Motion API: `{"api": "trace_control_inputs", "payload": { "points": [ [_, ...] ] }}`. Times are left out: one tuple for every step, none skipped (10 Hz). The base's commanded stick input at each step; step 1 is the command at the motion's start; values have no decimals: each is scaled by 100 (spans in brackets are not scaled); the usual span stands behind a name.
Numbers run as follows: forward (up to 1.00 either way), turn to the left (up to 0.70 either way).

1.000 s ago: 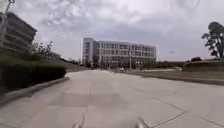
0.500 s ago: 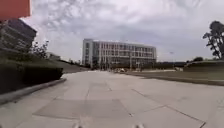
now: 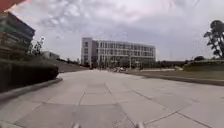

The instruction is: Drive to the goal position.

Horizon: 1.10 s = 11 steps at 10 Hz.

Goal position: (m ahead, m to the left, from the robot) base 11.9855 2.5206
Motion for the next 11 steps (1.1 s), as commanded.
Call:
{"api": "trace_control_inputs", "payload": {
  "points": [
    [0,0],
    [0,0],
    [18,0],
    [47,0],
    [70,0],
    [70,0],
    [70,0],
    [70,0],
    [70,0],
    [70,0],
    [70,0]
  ]
}}
